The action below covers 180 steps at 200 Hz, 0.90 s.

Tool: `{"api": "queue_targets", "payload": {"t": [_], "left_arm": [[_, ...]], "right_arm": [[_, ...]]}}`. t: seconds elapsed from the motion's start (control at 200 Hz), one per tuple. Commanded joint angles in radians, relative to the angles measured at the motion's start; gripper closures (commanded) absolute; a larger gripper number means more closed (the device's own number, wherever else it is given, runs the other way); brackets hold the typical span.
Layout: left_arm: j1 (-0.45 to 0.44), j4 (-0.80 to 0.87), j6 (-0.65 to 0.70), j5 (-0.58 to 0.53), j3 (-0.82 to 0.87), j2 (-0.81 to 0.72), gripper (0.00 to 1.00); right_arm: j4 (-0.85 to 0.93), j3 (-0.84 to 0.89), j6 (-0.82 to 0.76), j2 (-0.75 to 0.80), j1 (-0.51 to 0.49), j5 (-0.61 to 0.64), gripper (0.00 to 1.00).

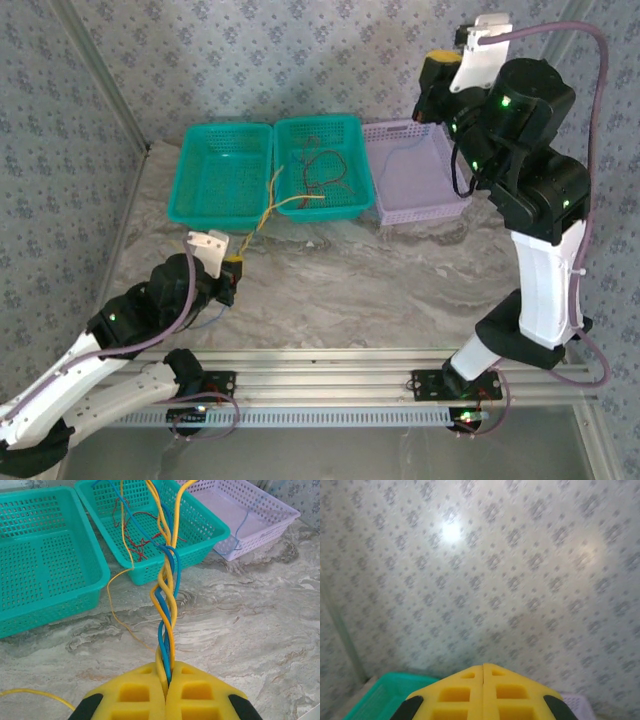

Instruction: Untangle the cables

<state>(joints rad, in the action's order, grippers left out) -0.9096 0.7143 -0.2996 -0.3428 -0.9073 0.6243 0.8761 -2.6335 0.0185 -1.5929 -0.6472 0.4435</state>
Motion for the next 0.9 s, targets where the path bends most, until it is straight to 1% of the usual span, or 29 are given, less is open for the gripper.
{"api": "queue_targets", "payload": {"t": [0.0, 0.105, 0.225, 0.33, 0.445, 0.525, 0.575, 0.64, 0.73, 0.839, 0.894], "left_arm": [[0.006, -0.022, 0.023, 0.036, 0.000, 0.003, 1.00], [0.009, -0.029, 0.027, 0.072, -0.002, 0.015, 1.00], [0.010, -0.029, 0.025, 0.100, 0.001, 0.021, 1.00], [0.010, -0.029, 0.024, 0.106, 0.003, 0.021, 1.00], [0.011, -0.030, 0.026, 0.109, 0.002, 0.026, 1.00], [0.010, -0.029, 0.027, 0.113, 0.001, 0.033, 1.00], [0.011, -0.030, 0.029, 0.116, 0.001, 0.037, 1.00], [0.010, -0.029, 0.030, 0.116, 0.000, 0.042, 1.00], [0.010, -0.029, 0.031, 0.119, -0.001, 0.046, 1.00], [0.010, -0.029, 0.033, 0.123, -0.001, 0.051, 1.00], [0.009, -0.030, 0.036, 0.125, -0.001, 0.056, 1.00]], "right_arm": [[-0.142, 0.009, -0.127, -0.022, 0.045, 0.094, 1.00], [-0.136, 0.076, -0.064, -0.048, 0.153, 0.043, 1.00], [-0.126, 0.113, -0.003, -0.132, 0.295, 0.000, 1.00], [-0.146, 0.121, 0.025, -0.214, 0.372, -0.024, 1.00], [-0.164, 0.107, 0.037, -0.309, 0.409, -0.075, 1.00], [-0.136, 0.089, 0.060, -0.389, 0.433, -0.135, 1.00], [-0.122, 0.100, 0.067, -0.433, 0.439, -0.150, 1.00], [-0.075, 0.106, 0.085, -0.494, 0.448, -0.171, 1.00], [-0.021, 0.117, 0.135, -0.570, 0.468, -0.241, 1.00], [0.066, 0.090, 0.177, -0.655, 0.483, -0.265, 1.00], [0.082, 0.111, 0.190, -0.671, 0.484, -0.278, 1.00]]}}
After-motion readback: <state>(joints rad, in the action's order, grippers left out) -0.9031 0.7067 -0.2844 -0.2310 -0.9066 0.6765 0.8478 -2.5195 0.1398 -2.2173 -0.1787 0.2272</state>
